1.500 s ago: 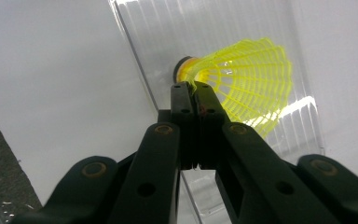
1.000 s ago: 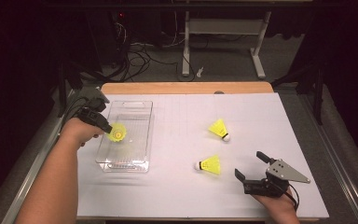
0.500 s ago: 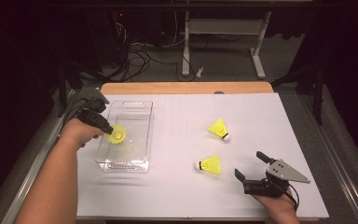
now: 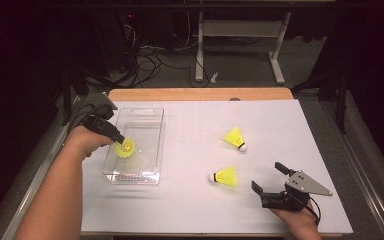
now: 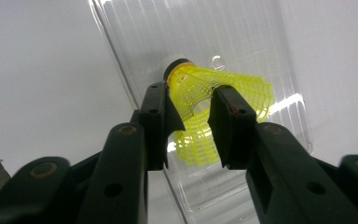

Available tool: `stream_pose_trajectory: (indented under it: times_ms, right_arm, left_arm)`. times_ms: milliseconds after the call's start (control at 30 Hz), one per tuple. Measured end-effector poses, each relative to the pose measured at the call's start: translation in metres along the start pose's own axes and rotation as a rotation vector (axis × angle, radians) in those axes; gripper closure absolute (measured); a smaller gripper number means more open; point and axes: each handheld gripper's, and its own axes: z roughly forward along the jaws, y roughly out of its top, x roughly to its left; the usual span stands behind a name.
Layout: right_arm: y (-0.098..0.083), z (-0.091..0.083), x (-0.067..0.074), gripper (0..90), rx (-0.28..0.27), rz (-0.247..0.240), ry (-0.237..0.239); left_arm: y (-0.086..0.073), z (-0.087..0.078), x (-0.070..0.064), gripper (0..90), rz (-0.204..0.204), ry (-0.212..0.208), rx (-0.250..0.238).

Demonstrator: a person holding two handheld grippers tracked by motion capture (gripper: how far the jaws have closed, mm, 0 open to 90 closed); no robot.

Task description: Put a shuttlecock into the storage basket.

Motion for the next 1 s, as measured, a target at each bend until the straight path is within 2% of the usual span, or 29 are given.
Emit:
stream_pose_trajectory:
  times_ms: [233,433,567,733,1000]
  right_arm:
    - [0.000,0.000,0.000,0.2,-0.001,0.000,0.001]
    - [0.000,0.000,0.000,0.2,-0.002,-0.001,0.001]
    - [0.000,0.000,0.000,0.2,0.000,-0.003,0.001]
    - [0.000,0.001,0.001,0.2,-0.001,-0.006,0.000]
    - [0.001,0.000,0.001,0.2,-0.002,-0.007,-0.001]
  left_arm:
    - [0.001,-0.007,-0.002,56.9,0.009,0.012,-0.007]
    - [0.002,-0.015,0.003,50.7,-0.001,0.024,-0.013]
    - [-0.001,-0.018,0.004,45.7,0.012,0.023,-0.014]
    - [-0.004,-0.018,-0.001,37.7,0.029,0.027,-0.004]
    - [-0.012,-0.015,-0.010,26.4,0.067,0.056,0.017]
